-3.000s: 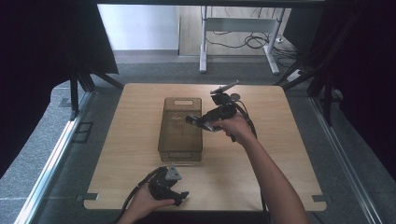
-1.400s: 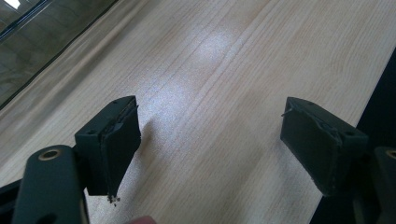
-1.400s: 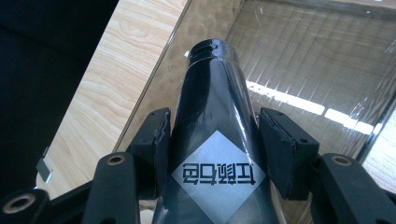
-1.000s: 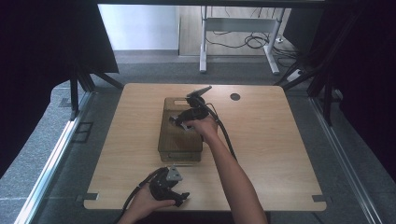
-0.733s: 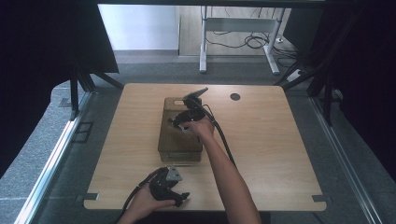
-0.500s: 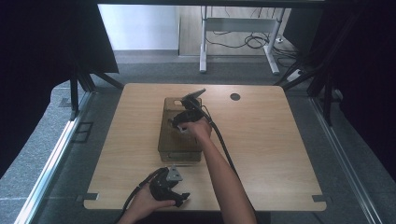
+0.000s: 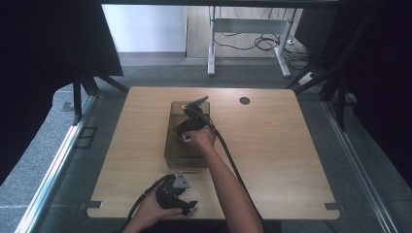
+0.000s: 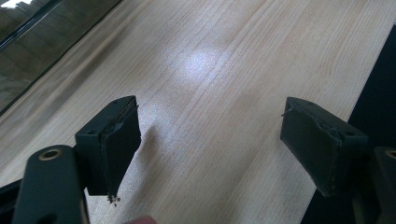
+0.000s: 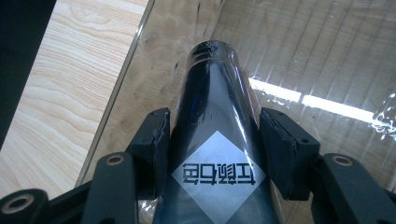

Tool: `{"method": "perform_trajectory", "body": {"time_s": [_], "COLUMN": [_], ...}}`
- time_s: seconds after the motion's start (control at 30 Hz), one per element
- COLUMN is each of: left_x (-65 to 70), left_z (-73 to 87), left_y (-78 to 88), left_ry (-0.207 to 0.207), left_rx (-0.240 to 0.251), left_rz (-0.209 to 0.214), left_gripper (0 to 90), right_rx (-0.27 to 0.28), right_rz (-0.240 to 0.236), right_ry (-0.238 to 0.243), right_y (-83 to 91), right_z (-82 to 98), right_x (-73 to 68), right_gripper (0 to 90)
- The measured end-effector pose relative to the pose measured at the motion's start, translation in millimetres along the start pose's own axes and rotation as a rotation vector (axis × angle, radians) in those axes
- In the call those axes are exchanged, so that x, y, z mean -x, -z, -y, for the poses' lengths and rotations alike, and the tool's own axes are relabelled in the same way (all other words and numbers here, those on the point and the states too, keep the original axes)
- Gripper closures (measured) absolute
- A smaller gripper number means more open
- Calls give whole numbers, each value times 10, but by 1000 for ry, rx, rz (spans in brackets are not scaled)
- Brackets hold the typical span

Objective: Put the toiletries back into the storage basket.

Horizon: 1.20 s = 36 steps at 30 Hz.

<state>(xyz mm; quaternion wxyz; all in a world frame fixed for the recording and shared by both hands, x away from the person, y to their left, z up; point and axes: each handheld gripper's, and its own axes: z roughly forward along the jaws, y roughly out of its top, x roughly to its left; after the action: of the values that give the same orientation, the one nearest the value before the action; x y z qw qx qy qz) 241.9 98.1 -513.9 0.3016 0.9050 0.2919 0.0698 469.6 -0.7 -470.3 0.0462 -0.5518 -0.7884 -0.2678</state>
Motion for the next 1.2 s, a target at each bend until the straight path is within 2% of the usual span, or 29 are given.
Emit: {"method": "perform_trajectory", "body": {"time_s": [0.4, 0.53, 0.83, 1.07, 1.2], "left_x": [26, 30, 36, 39, 43], "left_z": [-7, -8, -9, -10, -9], "left_y": [-24, -30, -33, -41, -41], "left_ry": [-6, -9, -11, -9, -9], "left_rx": [-7, -10, -10, -12, -11], "left_rz": [3, 3, 6, 6, 6], "left_gripper": [203, 203, 203, 203, 203], "right_rx": [-4, -31, -81, -104, -114], "right_rz": [11, -10, -4, 14, 27], "right_ry": [7, -16, -16, 6, 34], "right_y": [-33, -73, -167, -186, -198], "right_z": [47, 86, 155, 188, 229], "right_x": [-35, -30, -69, -111, -155], "right_gripper": [449, 448, 447, 446, 443]}}
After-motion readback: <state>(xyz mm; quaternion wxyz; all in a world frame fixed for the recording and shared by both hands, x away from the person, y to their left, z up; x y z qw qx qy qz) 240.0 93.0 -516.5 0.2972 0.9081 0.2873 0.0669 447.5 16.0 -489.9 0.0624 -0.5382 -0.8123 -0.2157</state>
